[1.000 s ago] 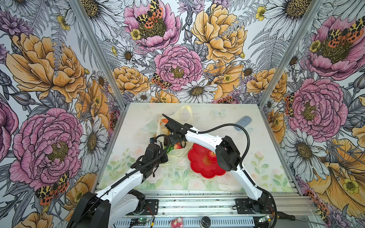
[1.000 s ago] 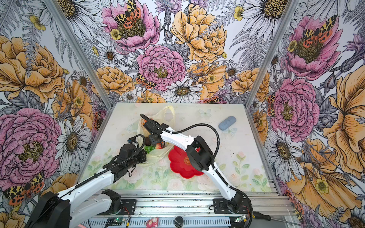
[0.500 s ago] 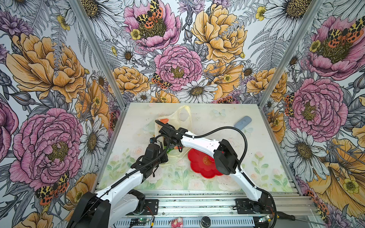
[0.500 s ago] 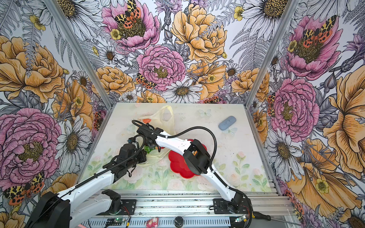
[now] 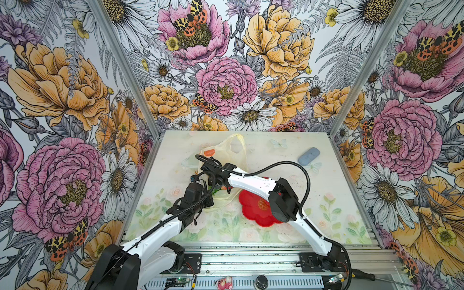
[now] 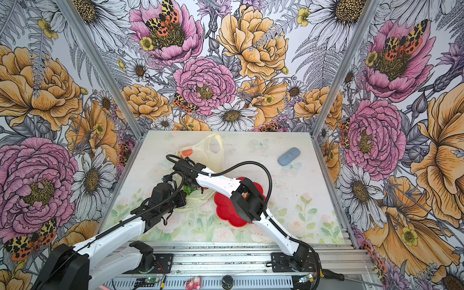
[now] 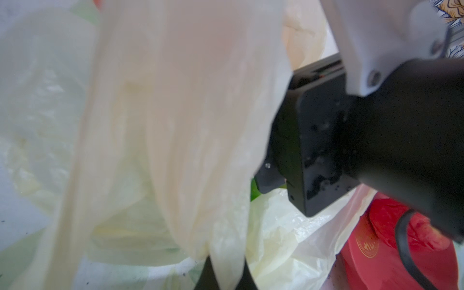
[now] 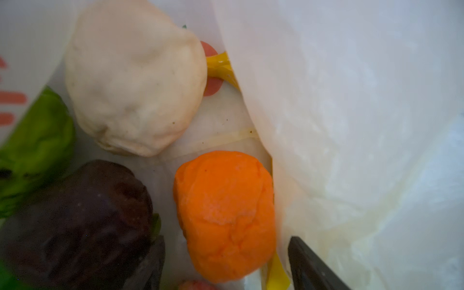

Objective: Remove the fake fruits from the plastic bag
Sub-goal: 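Reach down toward the orange fruit with the right gripper, pushing bag aside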

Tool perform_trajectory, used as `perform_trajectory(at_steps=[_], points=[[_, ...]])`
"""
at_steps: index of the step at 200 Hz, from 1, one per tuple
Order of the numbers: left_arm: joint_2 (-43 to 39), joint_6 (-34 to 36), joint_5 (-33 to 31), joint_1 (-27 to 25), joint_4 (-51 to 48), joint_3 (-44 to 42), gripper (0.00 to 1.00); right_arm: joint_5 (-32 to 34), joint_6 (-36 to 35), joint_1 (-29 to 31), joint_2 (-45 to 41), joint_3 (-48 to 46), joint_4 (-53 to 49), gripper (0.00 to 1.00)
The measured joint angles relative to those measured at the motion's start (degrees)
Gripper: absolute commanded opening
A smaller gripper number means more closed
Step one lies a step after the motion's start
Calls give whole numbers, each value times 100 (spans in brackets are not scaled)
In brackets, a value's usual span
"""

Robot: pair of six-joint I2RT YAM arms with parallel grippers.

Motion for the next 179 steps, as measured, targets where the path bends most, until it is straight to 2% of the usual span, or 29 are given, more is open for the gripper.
perform_trajectory(at_steps=[59, 114, 179], points=[[0, 0, 0, 0, 0, 0, 0, -111, 116, 15, -433, -50, -50, 83], [0, 0, 0, 0, 0, 0, 0, -533, 186, 4, -448, 22, -52, 68], [0, 0, 0, 0, 0, 0, 0, -748, 313, -55, -236, 111, -50, 71]])
